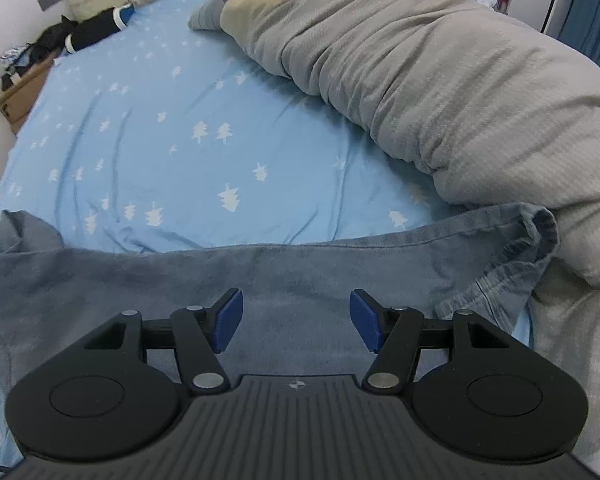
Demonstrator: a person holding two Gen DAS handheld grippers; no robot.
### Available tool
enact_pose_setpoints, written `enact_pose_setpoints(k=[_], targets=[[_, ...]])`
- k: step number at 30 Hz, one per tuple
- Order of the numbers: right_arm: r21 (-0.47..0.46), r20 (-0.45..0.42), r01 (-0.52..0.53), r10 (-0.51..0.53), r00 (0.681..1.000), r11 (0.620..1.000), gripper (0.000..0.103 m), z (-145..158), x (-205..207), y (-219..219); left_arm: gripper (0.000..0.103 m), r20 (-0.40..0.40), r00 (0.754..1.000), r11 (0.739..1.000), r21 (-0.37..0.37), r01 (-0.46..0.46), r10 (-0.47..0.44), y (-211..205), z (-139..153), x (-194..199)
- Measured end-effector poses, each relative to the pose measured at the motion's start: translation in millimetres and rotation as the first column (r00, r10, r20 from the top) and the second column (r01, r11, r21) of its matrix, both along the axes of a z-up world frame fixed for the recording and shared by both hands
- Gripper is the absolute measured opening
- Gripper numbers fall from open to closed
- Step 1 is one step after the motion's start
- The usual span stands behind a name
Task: Fold clothes
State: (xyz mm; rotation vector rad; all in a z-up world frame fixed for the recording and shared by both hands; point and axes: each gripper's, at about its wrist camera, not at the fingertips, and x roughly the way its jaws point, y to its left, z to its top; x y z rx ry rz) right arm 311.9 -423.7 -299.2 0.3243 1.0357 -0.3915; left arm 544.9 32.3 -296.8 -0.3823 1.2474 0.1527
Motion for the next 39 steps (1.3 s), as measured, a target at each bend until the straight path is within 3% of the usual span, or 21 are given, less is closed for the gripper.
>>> enact_pose_setpoints(k=[5,11,14,17,18,19,24,30,35,39], targets=[[0.009,-0.043,0.021,-0.021,0.999,1.0,0.062,-18.8,15.0,-8.5,0.092,-0.088,0.994,0.993,0.094,0.076,-0.068,-21.5,-33.0,26.2],[0.031,-0.083,0.054,-0.052,0.995,0.998,0.062,-35.9,19.1,-19.3,0.088,-0.2,0.97,0.964,0.199,0.175,-0.135,-46.1,-67.6,48.1],[0.035,-0.092,0.062,-0.059,0.994,0.997,0.062,-37.7,17.0,-19.0,0.074,-0.225,0.966,0.959,0.22,0.181,-0.131,-49.7,-73.6,46.5],[0.038,-0.086,0.066,-0.063,0.994,0.997,0.062,-33.4,13.8,-18.7,0.038,-0.235,0.963,0.955,0.233,0.184,-0.128,-50.8,-75.0,40.8],[0.037,-0.082,0.067,-0.063,0.995,0.997,0.062,-31.3,12.3,-19.0,0.027,-0.228,0.965,0.957,0.229,0.18,-0.127,-50.1,-72.4,37.4],[0.037,-0.078,0.067,-0.064,0.995,0.997,0.062,-29.2,10.8,-19.3,0.022,-0.221,0.967,0.958,0.225,0.175,-0.125,-49.4,-69.7,34.0],[0.042,-0.051,0.08,-0.078,0.996,0.996,0.062,-17.1,-0.6,-21.2,0.012,-0.152,0.982,0.964,0.222,0.145,-0.112,-43.2,-44.1,10.9],[0.052,-0.008,0.08,-0.08,0.997,0.995,0.062,4.9,-21.6,-11.5,0.01,-0.009,0.999,0.985,0.167,0.033,-0.032,-8.2,9.0,-30.7],[0.052,0.032,0.062,-0.064,0.997,0.997,0.062,22.6,-39.3,-1.5,0.009,0.081,0.996,0.994,0.102,-0.032,0.023,24.3,54.9,-88.9],[0.04,0.058,0.039,-0.041,0.997,0.998,0.062,36.1,-54.2,8.1,0.009,0.12,0.989,0.995,0.033,-0.096,0.091,49.5,75.5,-143.1]])
